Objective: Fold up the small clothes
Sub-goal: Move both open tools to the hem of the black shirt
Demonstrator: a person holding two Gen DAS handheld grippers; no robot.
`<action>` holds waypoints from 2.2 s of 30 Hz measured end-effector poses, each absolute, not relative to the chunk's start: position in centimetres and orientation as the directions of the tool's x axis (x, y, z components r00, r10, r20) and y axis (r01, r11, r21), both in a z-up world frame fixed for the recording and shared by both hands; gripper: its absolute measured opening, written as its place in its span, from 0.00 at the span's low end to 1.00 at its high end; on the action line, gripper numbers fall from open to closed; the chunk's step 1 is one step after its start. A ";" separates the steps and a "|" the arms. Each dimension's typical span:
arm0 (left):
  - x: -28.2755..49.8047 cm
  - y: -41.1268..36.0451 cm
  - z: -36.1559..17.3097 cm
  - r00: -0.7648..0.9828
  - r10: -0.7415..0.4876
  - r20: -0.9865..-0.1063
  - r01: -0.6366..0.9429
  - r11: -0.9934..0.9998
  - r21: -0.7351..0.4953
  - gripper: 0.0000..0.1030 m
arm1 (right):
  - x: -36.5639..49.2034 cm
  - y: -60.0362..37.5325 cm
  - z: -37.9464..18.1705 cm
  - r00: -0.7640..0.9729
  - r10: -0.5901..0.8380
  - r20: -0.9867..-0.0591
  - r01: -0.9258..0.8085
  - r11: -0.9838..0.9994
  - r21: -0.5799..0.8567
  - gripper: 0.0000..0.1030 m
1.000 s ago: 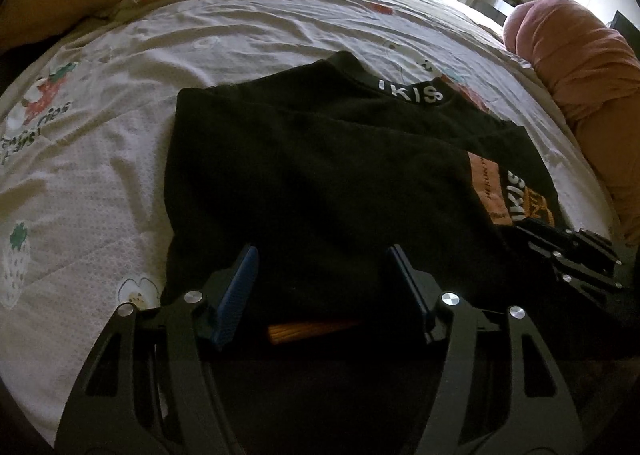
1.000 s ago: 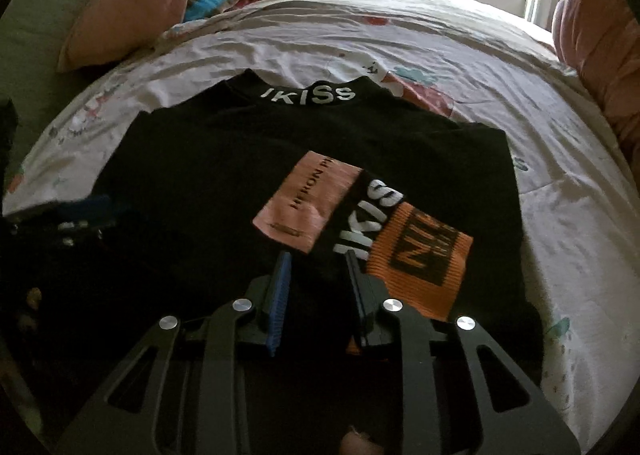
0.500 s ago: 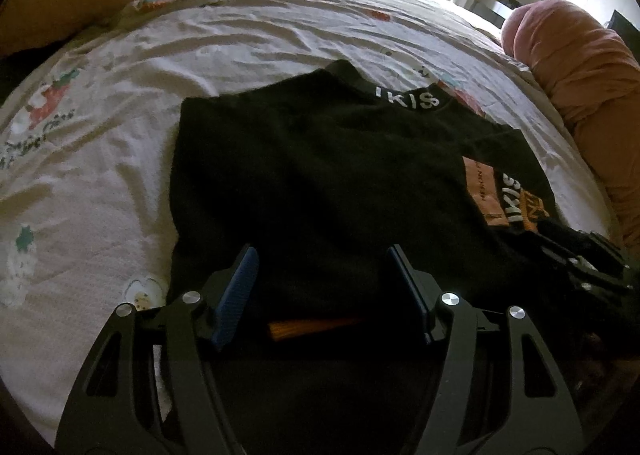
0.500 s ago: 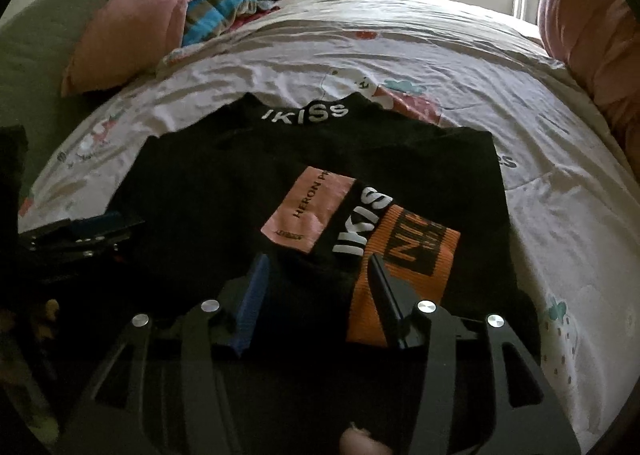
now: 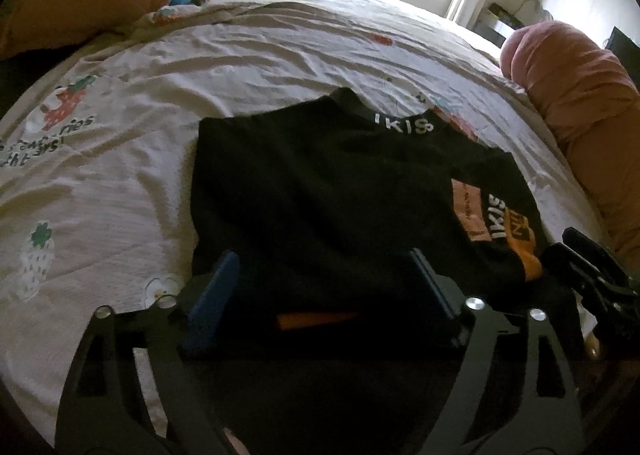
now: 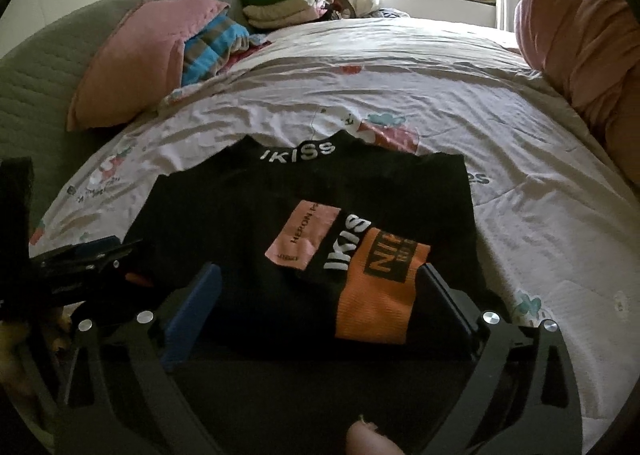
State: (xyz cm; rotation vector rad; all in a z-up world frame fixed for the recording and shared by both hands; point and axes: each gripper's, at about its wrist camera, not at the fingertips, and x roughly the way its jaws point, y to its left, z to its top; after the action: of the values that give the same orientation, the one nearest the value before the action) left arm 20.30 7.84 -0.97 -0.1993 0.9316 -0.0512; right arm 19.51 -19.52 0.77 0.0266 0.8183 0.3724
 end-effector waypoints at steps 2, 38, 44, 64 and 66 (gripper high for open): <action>20.1 7.8 -0.7 0.607 -0.126 -0.785 -0.043 0.981 -0.191 0.80 | 19.5 -19.7 0.9 0.630 0.331 -0.702 -0.308 0.937 0.165 0.96; 10.7 9.0 1.4 0.709 -0.047 -0.704 -0.118 0.976 -0.184 0.91 | 14.3 -26.2 4.2 0.667 0.328 -0.669 -0.291 0.941 0.171 0.96; 8.4 9.9 1.4 0.698 -0.056 -0.714 -0.138 0.968 -0.211 0.91 | 13.4 -27.6 4.1 0.663 0.326 -0.674 -0.282 0.943 0.179 0.96; 0.8 12.4 0.7 0.614 -0.047 -0.788 -0.177 0.965 -0.195 0.91 | 8.8 -28.3 3.7 0.621 0.387 -0.682 -0.346 0.916 0.204 0.96; 0.2 12.4 0.6 0.612 -0.045 -0.790 -0.187 0.962 -0.200 0.91 | 8.3 -28.4 3.4 0.610 0.396 -0.686 -0.355 0.911 0.209 0.96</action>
State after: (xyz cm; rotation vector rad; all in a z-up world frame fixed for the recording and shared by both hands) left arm 0.25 12.39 0.64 -0.2756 0.9120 0.0832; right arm 8.33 -28.38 3.42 0.0537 0.8053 0.4337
